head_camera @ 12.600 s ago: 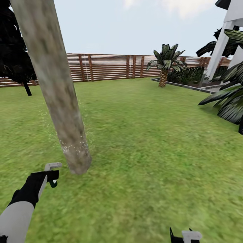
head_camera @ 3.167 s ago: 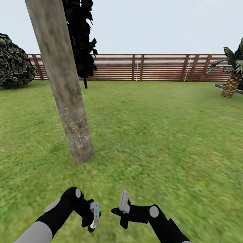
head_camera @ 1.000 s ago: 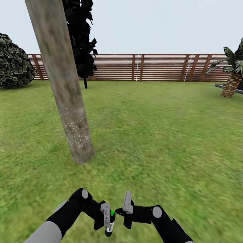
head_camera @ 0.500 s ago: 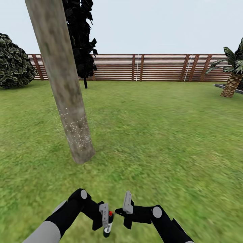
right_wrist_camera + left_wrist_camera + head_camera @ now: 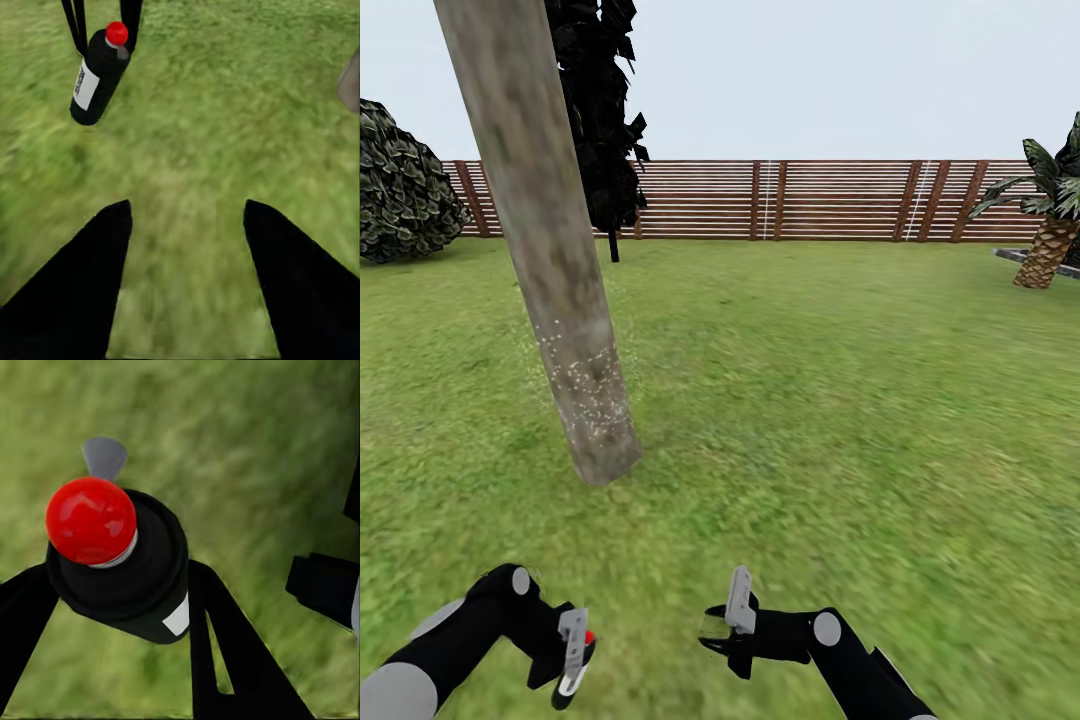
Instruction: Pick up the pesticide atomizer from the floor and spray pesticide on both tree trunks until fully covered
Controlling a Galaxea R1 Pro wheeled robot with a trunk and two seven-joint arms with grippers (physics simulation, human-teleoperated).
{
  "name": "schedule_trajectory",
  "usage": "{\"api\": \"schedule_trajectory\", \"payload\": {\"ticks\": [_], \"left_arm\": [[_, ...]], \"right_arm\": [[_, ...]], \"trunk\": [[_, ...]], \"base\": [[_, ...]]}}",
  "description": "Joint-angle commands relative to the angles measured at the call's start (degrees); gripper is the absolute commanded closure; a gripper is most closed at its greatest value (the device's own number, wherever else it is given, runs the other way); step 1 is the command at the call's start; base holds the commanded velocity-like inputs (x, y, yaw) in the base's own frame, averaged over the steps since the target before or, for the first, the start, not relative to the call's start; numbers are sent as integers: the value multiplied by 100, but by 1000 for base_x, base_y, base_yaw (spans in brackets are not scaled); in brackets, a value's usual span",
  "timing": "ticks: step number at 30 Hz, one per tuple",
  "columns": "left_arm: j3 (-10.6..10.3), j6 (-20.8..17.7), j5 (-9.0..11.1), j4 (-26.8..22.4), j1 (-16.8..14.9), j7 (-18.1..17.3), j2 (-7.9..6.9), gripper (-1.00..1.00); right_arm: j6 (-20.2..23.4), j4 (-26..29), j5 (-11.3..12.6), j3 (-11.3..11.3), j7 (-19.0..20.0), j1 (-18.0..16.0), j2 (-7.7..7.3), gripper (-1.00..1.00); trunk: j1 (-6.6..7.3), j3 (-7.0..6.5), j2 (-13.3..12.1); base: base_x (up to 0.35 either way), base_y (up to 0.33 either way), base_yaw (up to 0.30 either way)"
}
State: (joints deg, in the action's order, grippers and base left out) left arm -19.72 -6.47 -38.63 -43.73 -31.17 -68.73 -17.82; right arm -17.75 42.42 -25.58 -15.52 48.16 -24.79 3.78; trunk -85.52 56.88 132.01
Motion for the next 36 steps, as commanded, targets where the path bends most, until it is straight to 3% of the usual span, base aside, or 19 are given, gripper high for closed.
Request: {"api": "schedule_trajectory", "payload": {"ticks": [1,5,6,7,9,10,11,12,13,14,15,17,19,22,23,26,29,36], "left_arm": [[8,-2,11,2,3,6,-58,100],[47,-56,9,-3,6,81,-107,100],[140,-117,11,-5,6,169,-103,100],[400,-182,31,-3,6,463,-100,100],[1085,-216,141,132,30,1269,-47,100],[1591,-201,340,382,48,1734,36,100],[2233,-139,705,821,63,2281,123,100],[2639,6,983,1126,69,2612,149,100],[3041,297,1275,1425,77,2886,157,100],[3575,834,1637,1788,170,3235,162,100],[3819,1102,1766,1920,263,3438,163,100],[4688,2064,2067,2132,909,4553,201,100],[5056,2785,2243,2278,1313,5358,353,100],[5151,3226,2322,2767,1471,6033,522,100],[5158,3260,2328,2931,1481,6096,541,100],[5171,3342,2338,3136,1491,6161,632,100],[5142,3549,2292,3201,1491,6095,813,100],[5145,3548,2291,3214,1555,6153,808,100]], "right_arm": [[0,1,3,7,-4,0,0,-100],[21,-5,1,21,-207,0,-51,-100],[27,-28,0,22,-491,0,-62,-100],[31,-161,2,21,-1014,0,-80,-100],[27,-512,34,29,-1948,0,-89,-100],[22,-695,47,82,-2575,2,-84,-100],[14,-969,61,244,-3580,15,-71,-100],[9,-1256,70,335,-4254,24,-63,-100],[4,-1593,79,384,-4835,29,-52,-100],[-4,-2046,84,419,-5514,33,-42,-100],[-16,-2264,90,428,-5815,34,-40,-100],[-401,-2917,325,452,-6897,42,-68,-100],[-949,-3134,775,460,-7592,51,-93,-100],[-1209,-3256,1407,443,-7940,76,-78,-100],[-1237,-3296,1471,442,-7961,95,-63,-100],[-1266,-3402,1540,446,-7982,114,-34,-100],[-1350,-3742,1536,440,-7973,123,-75,-100],[-1562,-3736,1554,459,-7986,123,-29,-100]], "trunk": [[0,0,0],[0,0,0],[0,0,0],[0,0,0],[0,0,0],[0,0,0],[0,0,0],[0,0,0],[0,0,0],[0,0,0],[0,0,0],[0,0,0],[0,0,0],[0,0,0],[0,0,0],[0,0,0],[0,0,0],[0,0,0]], "base": [[0,0,0],[0,0,0],[0,0,0],[0,0,0],[0,0,0],[0,0,0],[0,0,0],[0,0,0],[0,0,0],[0,0,0],[0,0,0],[0,0,0],[0,0,0],[0,0,0],[0,0,0],[0,0,0],[0,0,0],[-14,0,0]]}}
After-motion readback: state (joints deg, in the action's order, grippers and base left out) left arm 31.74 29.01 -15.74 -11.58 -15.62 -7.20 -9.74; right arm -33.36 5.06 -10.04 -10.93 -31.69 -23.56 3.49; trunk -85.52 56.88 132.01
